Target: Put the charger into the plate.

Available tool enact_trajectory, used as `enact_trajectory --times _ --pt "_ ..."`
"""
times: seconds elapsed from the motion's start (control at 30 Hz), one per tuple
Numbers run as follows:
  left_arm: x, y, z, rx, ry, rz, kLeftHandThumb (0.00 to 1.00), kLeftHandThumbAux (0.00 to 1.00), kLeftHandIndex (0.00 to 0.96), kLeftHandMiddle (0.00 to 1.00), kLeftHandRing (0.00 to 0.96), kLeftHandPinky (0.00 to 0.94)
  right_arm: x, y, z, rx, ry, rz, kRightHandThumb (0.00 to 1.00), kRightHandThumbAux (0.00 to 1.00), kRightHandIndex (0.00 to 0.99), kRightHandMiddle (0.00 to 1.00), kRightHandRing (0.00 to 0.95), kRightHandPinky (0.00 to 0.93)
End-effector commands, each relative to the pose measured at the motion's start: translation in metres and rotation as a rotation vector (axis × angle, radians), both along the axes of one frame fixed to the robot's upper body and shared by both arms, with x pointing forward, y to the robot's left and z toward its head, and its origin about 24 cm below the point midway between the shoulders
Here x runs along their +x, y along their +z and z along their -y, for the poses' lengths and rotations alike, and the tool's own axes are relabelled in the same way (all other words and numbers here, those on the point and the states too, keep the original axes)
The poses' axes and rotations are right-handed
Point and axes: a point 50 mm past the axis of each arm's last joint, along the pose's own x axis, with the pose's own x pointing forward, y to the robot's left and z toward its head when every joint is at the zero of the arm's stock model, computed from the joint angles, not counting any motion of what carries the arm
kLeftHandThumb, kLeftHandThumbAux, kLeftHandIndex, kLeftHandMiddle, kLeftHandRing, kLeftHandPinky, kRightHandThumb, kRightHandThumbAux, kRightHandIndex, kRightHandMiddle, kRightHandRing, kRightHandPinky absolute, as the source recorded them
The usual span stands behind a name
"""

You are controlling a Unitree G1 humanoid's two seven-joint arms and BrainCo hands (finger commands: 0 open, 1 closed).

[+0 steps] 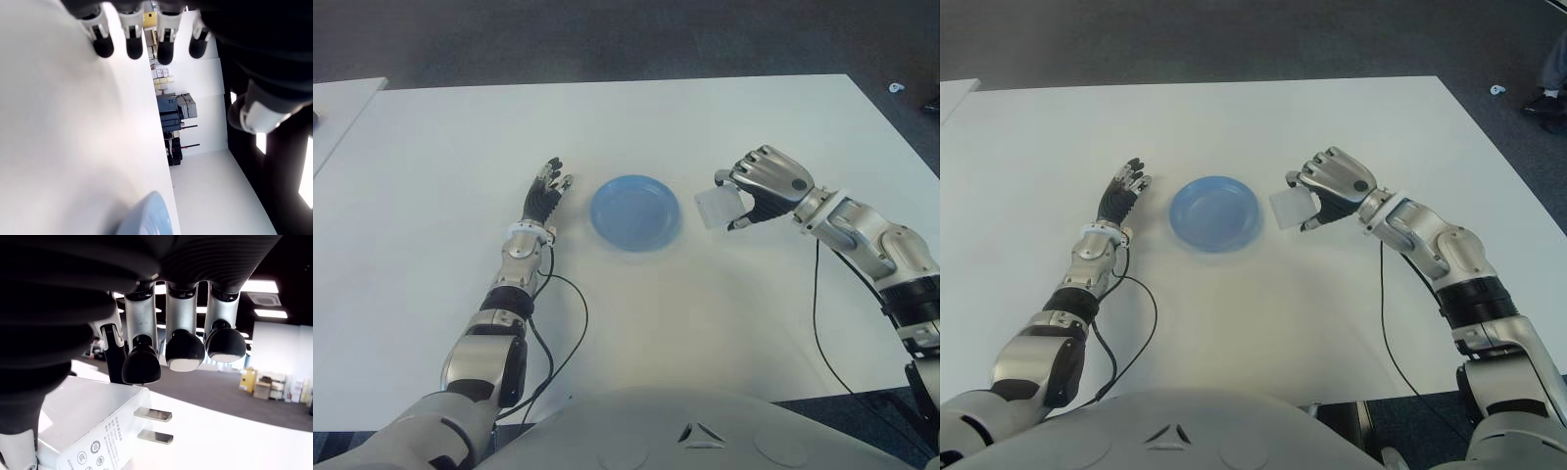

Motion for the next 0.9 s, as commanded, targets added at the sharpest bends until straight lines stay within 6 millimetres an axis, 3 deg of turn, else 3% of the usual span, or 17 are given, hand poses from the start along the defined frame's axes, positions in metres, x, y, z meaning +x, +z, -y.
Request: enact_trajectory --times 0.03,0.33,0.9 --pt "-0.010 -0.019 0.011 -0.007 -0.029 -0.099 0.000 0.506 0.028 0.081 0.051 0.027 0.015 0.009 -0.020 0.026 0.014 -0.008 0.737 0.708 0.441 0.868 0.871 0.861" --pt "-0.011 -0.020 0.015 -0.019 -0.027 -0.093 0.000 0.516 0.038 0.085 0.059 0.050 0.033 0.010 -0.044 0.051 0.034 -0.018 0.742 0.708 0.441 0.871 0.872 0.860" --pt "-0.014 -0.020 0.023 -0.023 -0.033 -0.075 0.000 0.510 0.056 0.091 0.071 0.061 0.051 0.009 -0.070 0.113 0.038 -0.057 0.746 0.707 0.441 0.869 0.862 0.842"
